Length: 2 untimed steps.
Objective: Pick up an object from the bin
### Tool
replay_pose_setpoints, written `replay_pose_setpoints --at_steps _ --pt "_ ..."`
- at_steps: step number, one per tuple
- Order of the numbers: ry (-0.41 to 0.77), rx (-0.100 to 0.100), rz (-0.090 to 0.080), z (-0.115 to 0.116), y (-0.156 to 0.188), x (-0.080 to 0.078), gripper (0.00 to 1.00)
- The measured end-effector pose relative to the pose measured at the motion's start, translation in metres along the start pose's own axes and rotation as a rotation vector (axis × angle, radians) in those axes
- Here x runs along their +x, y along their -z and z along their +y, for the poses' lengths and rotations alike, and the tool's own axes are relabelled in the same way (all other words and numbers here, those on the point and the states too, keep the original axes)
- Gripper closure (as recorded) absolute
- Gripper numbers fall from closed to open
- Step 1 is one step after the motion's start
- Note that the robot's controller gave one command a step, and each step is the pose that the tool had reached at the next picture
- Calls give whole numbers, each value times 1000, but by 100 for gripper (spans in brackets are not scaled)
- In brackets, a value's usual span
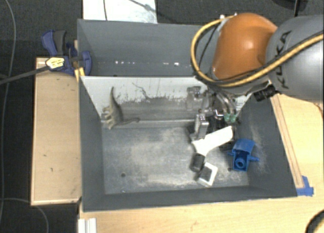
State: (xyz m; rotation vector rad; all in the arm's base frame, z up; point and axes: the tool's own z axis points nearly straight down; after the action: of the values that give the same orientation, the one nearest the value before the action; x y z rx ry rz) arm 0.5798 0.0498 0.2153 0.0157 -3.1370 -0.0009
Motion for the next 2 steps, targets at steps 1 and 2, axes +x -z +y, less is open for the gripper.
replay_pose_setpoints --at_steps 1,2 --pt "-1 -1 -9 0 5 -1 0" --pt "-185 -3 -12 -17 -20 9 0"
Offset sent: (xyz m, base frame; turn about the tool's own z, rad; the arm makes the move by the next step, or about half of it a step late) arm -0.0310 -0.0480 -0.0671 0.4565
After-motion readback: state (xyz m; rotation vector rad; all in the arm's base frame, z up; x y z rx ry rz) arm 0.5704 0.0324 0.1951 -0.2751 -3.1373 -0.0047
